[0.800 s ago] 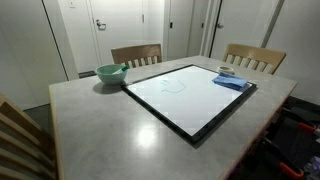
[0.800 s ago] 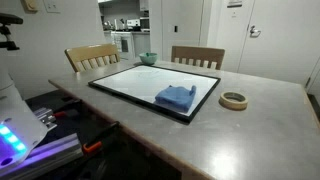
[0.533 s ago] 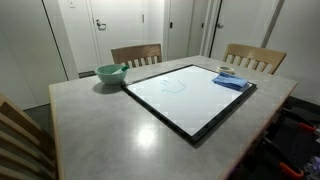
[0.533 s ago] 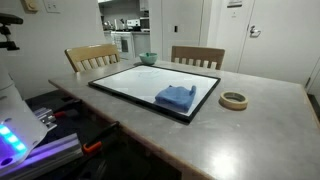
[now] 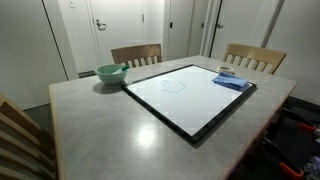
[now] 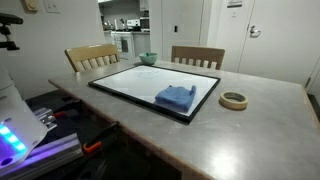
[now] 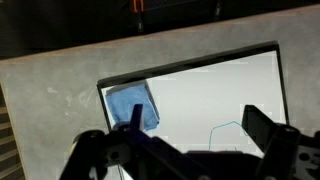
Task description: Move the bowl to the left of the white board then use the blue towel to erase the white board
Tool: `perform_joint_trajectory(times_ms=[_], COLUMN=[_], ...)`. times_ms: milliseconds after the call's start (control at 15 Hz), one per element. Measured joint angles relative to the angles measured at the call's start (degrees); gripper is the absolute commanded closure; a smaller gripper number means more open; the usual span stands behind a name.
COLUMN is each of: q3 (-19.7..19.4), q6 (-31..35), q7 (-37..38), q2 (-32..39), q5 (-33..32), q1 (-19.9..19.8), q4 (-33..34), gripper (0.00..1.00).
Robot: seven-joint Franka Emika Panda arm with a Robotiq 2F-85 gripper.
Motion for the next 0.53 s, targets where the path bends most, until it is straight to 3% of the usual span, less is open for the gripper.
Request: perform_joint_trajectory(times_ms=[533], q3=[0.05], q6=[3.32], q7=[-8.26], q2=[2.20], q5=[0.48], q1=[3.08], q4=[0.03], gripper=[0.00])
